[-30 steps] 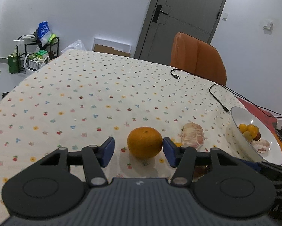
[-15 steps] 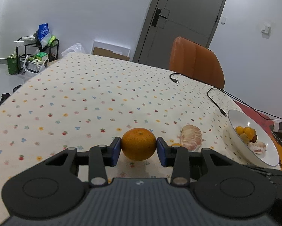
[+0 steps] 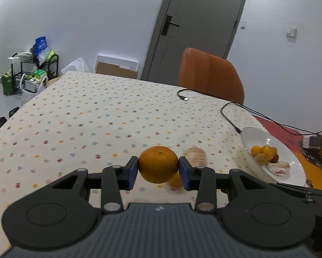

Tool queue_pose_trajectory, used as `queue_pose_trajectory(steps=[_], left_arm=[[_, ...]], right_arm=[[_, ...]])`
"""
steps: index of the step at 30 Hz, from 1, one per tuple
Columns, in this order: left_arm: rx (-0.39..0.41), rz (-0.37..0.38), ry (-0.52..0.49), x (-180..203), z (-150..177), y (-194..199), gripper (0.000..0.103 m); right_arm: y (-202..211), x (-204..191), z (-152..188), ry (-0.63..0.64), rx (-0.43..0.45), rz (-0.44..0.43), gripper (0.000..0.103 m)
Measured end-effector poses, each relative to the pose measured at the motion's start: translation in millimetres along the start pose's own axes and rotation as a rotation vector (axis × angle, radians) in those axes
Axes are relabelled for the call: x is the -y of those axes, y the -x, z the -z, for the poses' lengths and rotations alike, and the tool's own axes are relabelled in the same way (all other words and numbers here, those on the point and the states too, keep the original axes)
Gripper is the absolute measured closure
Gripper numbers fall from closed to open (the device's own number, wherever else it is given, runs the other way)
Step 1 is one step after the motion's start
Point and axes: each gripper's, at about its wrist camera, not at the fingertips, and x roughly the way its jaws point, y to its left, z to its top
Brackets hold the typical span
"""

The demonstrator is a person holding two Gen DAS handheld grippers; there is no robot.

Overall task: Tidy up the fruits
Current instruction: 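Grasp the large orange with the left tool while the right tool grasps the dark brown fruit, then carry both fruits to the white plate and open both tools to release them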

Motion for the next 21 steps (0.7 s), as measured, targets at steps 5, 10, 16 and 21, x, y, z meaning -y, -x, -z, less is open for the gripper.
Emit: queue_pose_trajectory(steps=[5,10,16,21], left_arm=[[0.008,0.033,-0.026,19,-1,2,0.064],[0.006,0.049,-0.056,37,-1,1,0.064],[0.009,0.067,-0.088,58,-1,0,0.064],[0.005,0.078,-0.113,74,0,-4,0.064]], right_arm=[[20,9,-4,0.001,0.044,0.035,0.08],[37,21,-5,-0.01,0.086,0.061,0.08],[49,41,-4,-0.04,0.108,0.089,0.08],[59,56,-2,-0.064,0.128,0.109,0.08]])
